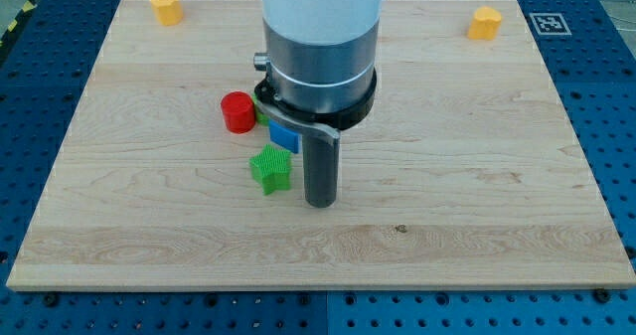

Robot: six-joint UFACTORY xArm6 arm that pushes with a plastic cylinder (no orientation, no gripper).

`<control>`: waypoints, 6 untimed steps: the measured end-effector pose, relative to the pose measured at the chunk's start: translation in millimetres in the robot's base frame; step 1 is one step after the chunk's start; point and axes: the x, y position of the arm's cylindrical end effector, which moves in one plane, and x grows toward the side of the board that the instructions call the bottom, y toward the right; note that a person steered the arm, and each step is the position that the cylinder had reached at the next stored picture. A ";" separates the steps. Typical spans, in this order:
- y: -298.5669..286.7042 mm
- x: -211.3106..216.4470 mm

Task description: Push the green star to the left side of the board

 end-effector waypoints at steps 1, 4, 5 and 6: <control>-22.8 -28.3; -139.2 -46.9; -124.1 -41.1; -93.7 -14.0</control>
